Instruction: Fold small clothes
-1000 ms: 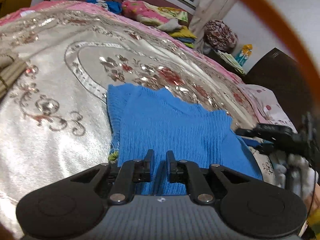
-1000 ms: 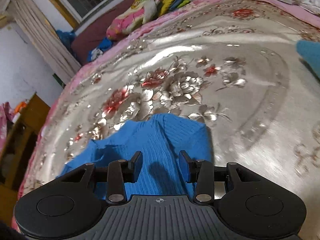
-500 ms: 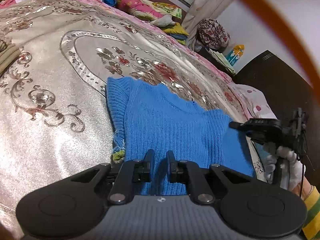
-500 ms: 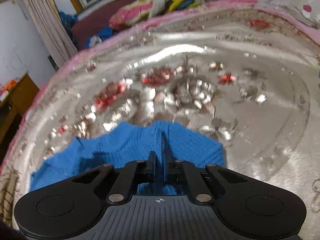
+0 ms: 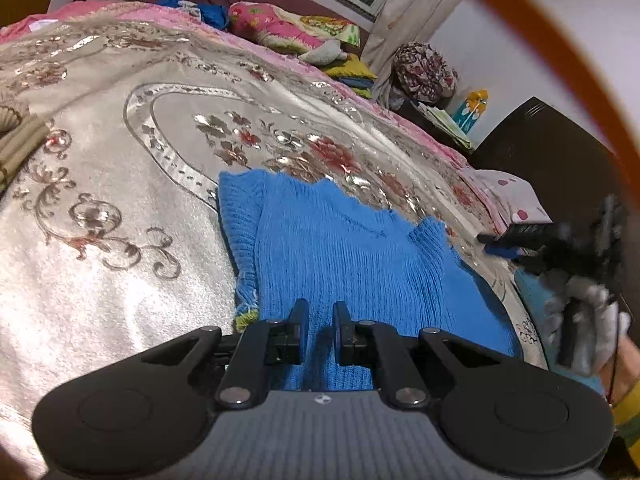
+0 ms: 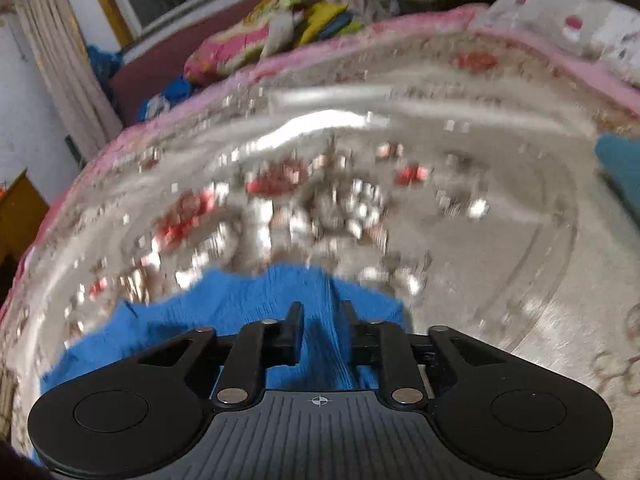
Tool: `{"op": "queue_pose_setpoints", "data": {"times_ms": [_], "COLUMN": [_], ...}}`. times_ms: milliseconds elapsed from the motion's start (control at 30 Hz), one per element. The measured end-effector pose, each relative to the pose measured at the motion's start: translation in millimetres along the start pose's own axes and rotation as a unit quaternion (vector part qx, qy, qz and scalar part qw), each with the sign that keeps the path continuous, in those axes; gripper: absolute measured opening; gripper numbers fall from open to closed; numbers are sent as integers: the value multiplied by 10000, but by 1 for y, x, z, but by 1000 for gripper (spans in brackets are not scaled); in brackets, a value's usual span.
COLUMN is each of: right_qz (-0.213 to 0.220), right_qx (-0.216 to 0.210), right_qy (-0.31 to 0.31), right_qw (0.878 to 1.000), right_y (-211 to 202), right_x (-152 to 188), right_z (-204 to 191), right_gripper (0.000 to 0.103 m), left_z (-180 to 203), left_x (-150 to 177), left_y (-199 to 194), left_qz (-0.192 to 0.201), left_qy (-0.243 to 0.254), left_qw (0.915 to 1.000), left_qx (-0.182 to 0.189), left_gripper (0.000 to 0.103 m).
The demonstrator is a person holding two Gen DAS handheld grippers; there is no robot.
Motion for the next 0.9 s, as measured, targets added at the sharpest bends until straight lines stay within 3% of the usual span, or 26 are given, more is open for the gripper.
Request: {"op": "queue_pose_setpoints", "data": {"times_ms": [67,133,233,367,533,633,767,800,833,900], "right_qz": [265,183,-337,-1093,-1678,-1618,-1700,-1691,-1692,-1740], "right_qx": [-105,-520,-1141,-1537,-1614,-1446,-1403,-1329,-1247,-1175], "right_qy": [-246,-480,-745,-1039,-948,-1052,-1073,-1159,-1232,-1264], "right_qw": [9993,9973,9901,9766,9679,9705,9695,9697,9699,9695], "right_y": [-21,-36,-41,-22,11,22,32,34,36,41], "right_x": [-8,-5,22,75,114,118,124,126,128,130], "right_z": [-21,-54,-110,-175,-221,-231,-241,-242,-243,-243], "right_gripper": [23,23,30,30,33,40,40,35,22,9], "left_z": [-1,-2,-6,-6,-2,-2,-4,-5,-5,-5], "left_x": [0,0,2,3,5,6,7,7,7,8], "left_y": [-2,-3,-5,-5,-3,-3,-2,-2,-1,-2], "left_qz": [-2,0,6,-13,-68,-107,-143,-151,-158,-159], "left_qy": [-85,-77,-27,-3,144,158,129,111,97,93], "left_qw": [9999,9999,10000,10000,9999,9998,9998,9998,9998,9998], "left_qx": [85,95,-1,-3,45,72,72,74,76,72], "left_gripper": [18,18,18,18,18,18,19,19,19,19]}}
Point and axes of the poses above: each gripper's, at about its wrist camera, not at the fingertips, and y roughly the way its jaws point, z to its right, x to its underside, the point moved 8 cm from there along y, roughly the way its jaws point, and after that the axes turned 6 degrees about y, right-handed, at the moved point
